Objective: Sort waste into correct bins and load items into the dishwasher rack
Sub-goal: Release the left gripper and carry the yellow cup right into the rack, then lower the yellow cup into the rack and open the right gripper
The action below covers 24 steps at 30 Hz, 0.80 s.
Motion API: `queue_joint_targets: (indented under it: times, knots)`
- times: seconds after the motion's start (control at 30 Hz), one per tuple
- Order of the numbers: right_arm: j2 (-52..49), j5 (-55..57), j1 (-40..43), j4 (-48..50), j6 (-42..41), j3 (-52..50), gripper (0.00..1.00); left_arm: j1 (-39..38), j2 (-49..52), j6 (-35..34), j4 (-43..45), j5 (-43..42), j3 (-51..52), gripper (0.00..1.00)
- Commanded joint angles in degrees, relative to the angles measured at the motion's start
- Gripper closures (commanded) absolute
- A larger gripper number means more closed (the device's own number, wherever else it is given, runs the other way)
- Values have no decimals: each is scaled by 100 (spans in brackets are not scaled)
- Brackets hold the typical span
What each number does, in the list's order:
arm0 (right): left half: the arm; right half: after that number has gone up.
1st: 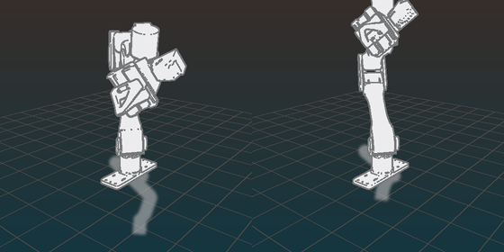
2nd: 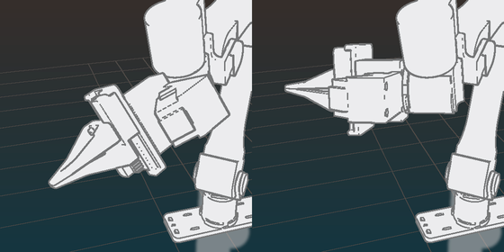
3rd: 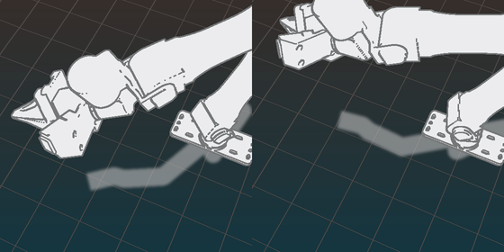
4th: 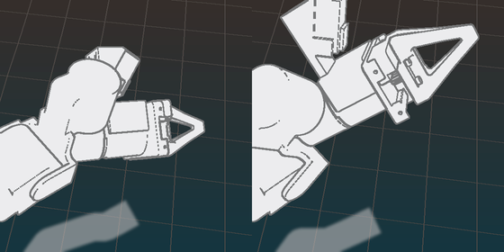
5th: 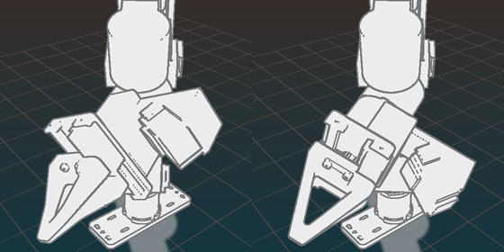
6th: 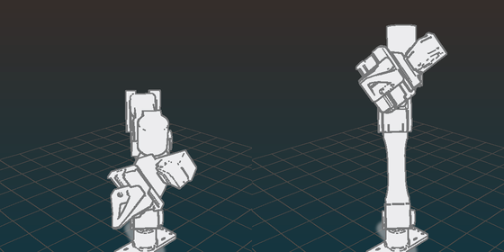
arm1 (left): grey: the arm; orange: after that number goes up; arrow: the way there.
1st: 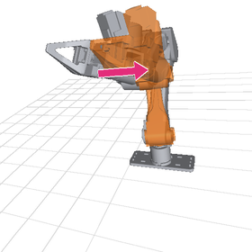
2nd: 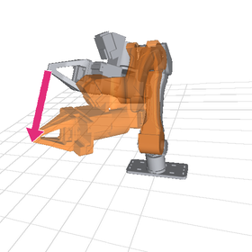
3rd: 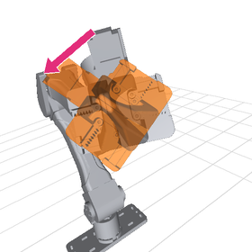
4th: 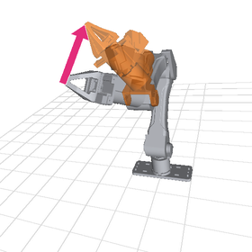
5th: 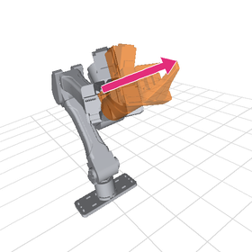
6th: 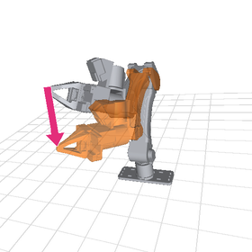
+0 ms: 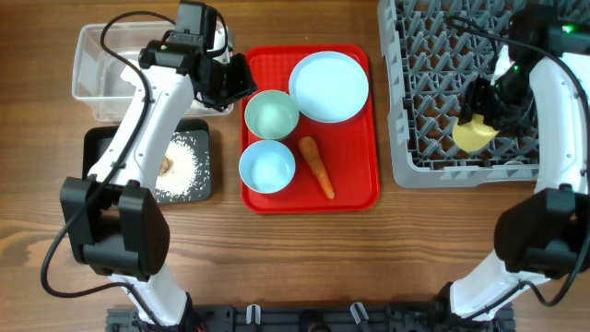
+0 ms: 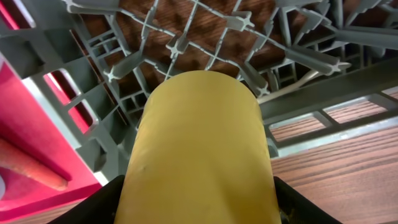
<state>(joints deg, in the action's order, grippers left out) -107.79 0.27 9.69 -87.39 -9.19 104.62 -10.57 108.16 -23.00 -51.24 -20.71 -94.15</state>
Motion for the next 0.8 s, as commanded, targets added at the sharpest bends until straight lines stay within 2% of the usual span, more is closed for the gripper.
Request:
queue_joint_targets:
  times: [0.0,0.77]
  knots:
    - [-278,76,0,11,13,66,36,-46,39,55,-7,142,-35,77]
    - [-442,74,4,859,20,-785,36,-46,39,52,-136,367,-35,75]
